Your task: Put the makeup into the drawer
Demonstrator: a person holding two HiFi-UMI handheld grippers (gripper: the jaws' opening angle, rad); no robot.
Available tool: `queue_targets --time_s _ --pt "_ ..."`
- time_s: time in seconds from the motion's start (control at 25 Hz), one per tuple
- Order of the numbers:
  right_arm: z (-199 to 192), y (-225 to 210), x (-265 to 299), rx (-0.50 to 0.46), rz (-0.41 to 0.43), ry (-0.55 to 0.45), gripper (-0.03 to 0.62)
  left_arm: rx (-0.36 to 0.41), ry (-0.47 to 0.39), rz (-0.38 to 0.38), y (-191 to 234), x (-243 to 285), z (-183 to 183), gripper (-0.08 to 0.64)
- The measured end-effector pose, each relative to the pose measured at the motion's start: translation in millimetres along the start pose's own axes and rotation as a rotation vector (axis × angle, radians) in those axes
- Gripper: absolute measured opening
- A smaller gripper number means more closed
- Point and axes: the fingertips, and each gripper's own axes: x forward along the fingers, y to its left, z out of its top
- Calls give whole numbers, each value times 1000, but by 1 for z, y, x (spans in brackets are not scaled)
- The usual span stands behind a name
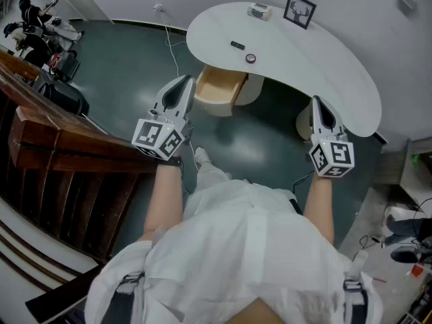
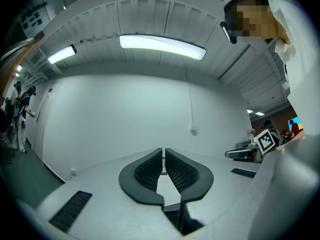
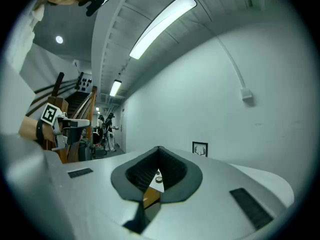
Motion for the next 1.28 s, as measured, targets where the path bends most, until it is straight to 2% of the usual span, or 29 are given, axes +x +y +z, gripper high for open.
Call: queue_targets --time_s 0.52,0.76,1.28 --pt "2 3 -6 -12 3 -4 9 -17 -11 -3 -1 -6 -2 31" --pt "7 0 -9 49 28 -55 9 -20 -14 -11 -4 -7 -3 31" --pt "5 1 1 27 31 -36 9 -12 -1 -22 -4 -5 -3 31"
